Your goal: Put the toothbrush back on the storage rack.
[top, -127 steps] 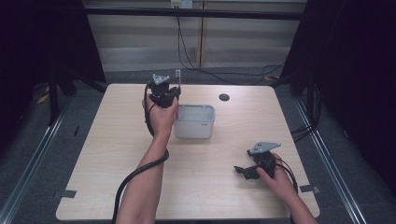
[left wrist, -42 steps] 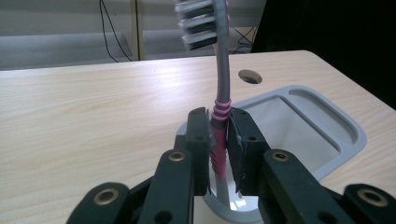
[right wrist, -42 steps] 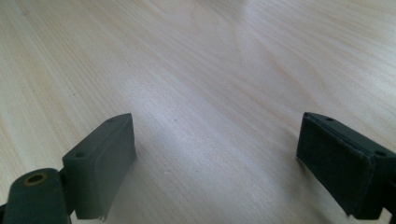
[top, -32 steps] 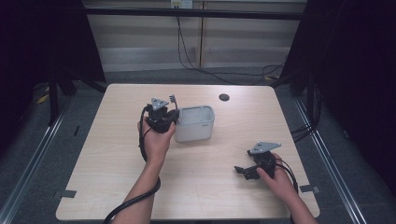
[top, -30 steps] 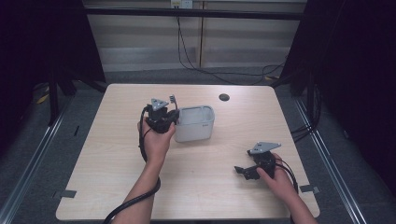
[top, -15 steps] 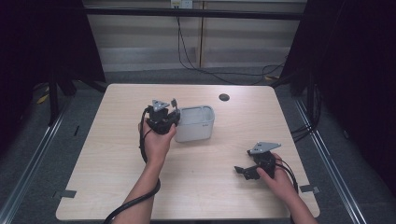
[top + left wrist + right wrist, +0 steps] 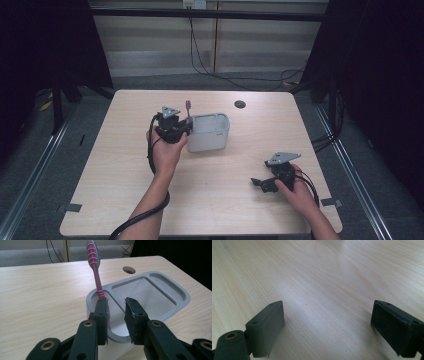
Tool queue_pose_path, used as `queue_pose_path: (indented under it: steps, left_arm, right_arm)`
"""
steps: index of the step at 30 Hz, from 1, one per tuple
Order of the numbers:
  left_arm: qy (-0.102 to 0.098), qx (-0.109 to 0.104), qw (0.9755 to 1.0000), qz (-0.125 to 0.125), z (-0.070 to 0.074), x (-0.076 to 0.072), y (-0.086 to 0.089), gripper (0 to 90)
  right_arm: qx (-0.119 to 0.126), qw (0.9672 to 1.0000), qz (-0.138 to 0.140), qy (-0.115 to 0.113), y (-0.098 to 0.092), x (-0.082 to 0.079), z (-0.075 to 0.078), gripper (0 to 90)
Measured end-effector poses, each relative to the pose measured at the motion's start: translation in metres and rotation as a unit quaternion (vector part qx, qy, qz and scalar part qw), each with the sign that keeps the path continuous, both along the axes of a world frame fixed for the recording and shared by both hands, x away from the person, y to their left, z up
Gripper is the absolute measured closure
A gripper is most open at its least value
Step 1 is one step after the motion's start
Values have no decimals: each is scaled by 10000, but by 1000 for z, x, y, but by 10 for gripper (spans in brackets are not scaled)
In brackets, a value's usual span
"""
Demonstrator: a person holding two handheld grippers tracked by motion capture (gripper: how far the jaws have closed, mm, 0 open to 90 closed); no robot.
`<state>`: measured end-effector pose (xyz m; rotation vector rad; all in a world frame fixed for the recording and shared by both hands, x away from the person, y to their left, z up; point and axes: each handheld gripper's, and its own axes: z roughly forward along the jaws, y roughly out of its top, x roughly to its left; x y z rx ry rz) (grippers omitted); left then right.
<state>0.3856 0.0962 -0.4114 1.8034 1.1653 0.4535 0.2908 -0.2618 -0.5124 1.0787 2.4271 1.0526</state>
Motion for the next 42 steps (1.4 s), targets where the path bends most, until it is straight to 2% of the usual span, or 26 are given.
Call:
queue_pose_path:
  steps: [5, 11, 17, 26, 32, 34, 36, 38, 42]
  left_arm:
    - [-36, -25, 10000, -41, 3, -1, 3, 642]
    - [-168, -87, 9996, -191, 7, -3, 10, 497]
    - [-98, -118, 9995, -266, 10, -5, 17, 432]
    - [-151, -123, 9992, -346, 10, -9, 29, 383]
    - [-78, -171, 9993, -337, 6, -10, 37, 371]
    - [98, -181, 9993, -299, 5, -11, 39, 367]
    - [171, -200, 9992, -299, 4, -11, 41, 366]
    - [160, -155, 9993, -305, 3, -12, 43, 366]
    - [56, -211, 9988, -430, 0, -13, 43, 359]
  right_arm:
    - [0, 10000, 0, 0, 0, 0, 0, 111]
    - [-1, 10000, 1, -1, 0, 0, 0, 111]
    - [5, 10000, -1, -2, 0, 0, 0, 111]
    - [0, 10000, 0, -1, 0, 0, 0, 111]
    - [1, 10000, -1, 0, 0, 0, 0, 111]
    - [4, 10000, -3, 0, 0, 0, 0, 111]
    - [5, 10000, -3, 1, 0, 0, 0, 111]
    - [2, 10000, -2, 1, 0, 0, 0, 111]
    - [0, 10000, -1, -1, 0, 0, 0, 111]
